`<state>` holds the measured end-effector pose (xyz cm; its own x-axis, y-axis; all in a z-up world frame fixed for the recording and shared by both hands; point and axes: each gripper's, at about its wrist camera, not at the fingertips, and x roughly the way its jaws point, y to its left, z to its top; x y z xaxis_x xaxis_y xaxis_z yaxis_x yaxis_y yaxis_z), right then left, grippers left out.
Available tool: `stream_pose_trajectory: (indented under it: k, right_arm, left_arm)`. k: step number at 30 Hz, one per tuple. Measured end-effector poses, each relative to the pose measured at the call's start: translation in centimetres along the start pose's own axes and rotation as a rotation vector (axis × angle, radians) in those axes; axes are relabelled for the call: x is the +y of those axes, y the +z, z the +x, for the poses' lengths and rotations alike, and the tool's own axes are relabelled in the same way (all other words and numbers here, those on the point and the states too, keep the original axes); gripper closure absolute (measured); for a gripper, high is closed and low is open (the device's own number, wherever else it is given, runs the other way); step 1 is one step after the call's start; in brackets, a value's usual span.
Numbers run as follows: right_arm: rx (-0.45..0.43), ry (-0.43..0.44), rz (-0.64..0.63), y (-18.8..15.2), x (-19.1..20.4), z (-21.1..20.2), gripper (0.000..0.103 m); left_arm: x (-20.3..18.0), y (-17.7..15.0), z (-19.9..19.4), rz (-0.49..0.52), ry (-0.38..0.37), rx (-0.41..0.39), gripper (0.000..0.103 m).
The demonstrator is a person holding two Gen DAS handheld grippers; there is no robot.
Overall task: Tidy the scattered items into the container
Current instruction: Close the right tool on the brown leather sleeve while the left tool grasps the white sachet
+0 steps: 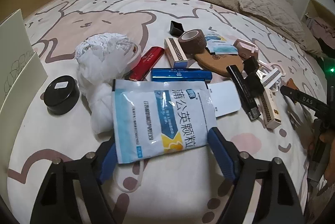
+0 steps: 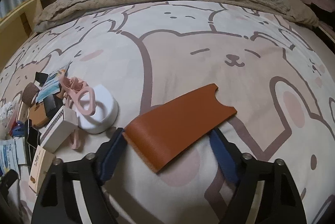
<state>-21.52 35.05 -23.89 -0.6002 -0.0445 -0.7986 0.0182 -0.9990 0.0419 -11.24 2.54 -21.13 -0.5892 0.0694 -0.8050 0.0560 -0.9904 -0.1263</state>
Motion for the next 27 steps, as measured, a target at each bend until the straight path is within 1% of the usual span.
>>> stream_pose_trajectory:
  k: [5,6,8,10,21,27]
  right_arm:
    - [-0.017,0.007,-0.034,-0.1,0.6,-0.4,0.043]
    - [-0.019,0.009,-0.038,-0.1,0.6,-0.5,0.044]
    - [-0.024,0.017,-0.047,-0.2,0.7,-0.8,0.049]
    - [-0.028,0.026,-0.054,-0.3,0.7,-1.1,0.051]
    - [-0.046,0.054,-0.092,-1.5,1.0,-3.3,0.052]
    - [-0.05,0.09,-0.063,-2.0,0.7,-4.6,0.053]
  left_arm:
    - [0.3,0.1,-0.4,-0.007,-0.035,-0.003,0.04]
    - [0.4,0.1,-0.5,-0.006,-0.042,-0.003,0.043]
    - [0.5,0.1,-0.6,-0.007,-0.051,-0.003,0.046]
    - [0.6,0.2,-0.7,-0.01,-0.057,0.0,0.05]
    - [0.8,0.3,-1.4,-0.017,-0.084,0.008,0.061]
    - [0.9,0.0,-2.0,-0.024,-0.1,0.016,0.066]
